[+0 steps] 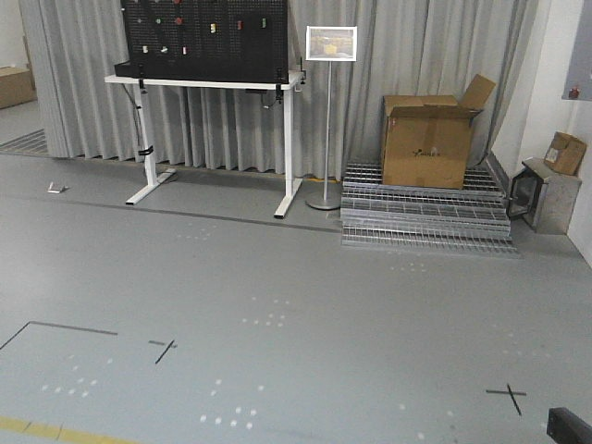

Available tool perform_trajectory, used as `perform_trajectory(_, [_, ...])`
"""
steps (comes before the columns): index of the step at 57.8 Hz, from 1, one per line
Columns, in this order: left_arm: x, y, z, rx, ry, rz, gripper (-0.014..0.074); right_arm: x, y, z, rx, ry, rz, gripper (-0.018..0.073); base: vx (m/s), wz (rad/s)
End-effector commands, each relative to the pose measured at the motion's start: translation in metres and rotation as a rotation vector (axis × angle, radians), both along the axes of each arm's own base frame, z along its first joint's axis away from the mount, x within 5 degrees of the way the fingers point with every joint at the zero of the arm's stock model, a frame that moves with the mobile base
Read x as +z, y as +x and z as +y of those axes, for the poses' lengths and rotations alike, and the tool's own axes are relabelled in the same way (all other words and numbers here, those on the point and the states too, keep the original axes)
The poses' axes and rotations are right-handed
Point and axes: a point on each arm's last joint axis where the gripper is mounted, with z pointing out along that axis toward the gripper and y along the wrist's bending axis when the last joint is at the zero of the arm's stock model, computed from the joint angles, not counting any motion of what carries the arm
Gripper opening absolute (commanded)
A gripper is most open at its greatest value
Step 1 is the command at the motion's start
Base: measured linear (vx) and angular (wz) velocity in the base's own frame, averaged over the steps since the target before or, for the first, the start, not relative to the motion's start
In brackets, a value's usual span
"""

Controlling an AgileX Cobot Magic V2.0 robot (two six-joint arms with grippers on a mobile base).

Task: Pick beaker and place in left cabinet
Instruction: 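Drive toward the white cabinet with the open glass door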

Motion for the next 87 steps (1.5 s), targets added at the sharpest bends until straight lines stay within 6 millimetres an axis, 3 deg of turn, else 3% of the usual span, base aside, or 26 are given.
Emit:
perform_trajectory(1, [0.003, -0.0013, 0.0004, -0.002, -0.033, -0.079, 0.0001, 0.0165, 0.001, 0.0027, 0.031, 0.017, -0.098, -0.0006, 0.74, -0.08])
perform_trajectory(87, [0.003, -0.0013, 0.0004, -0.002, -0.033, -0.079, 0.0001, 0.0165, 0.0009, 0.0027, 0.031, 0.017, -0.098, -0.0006, 0.71, -0.13])
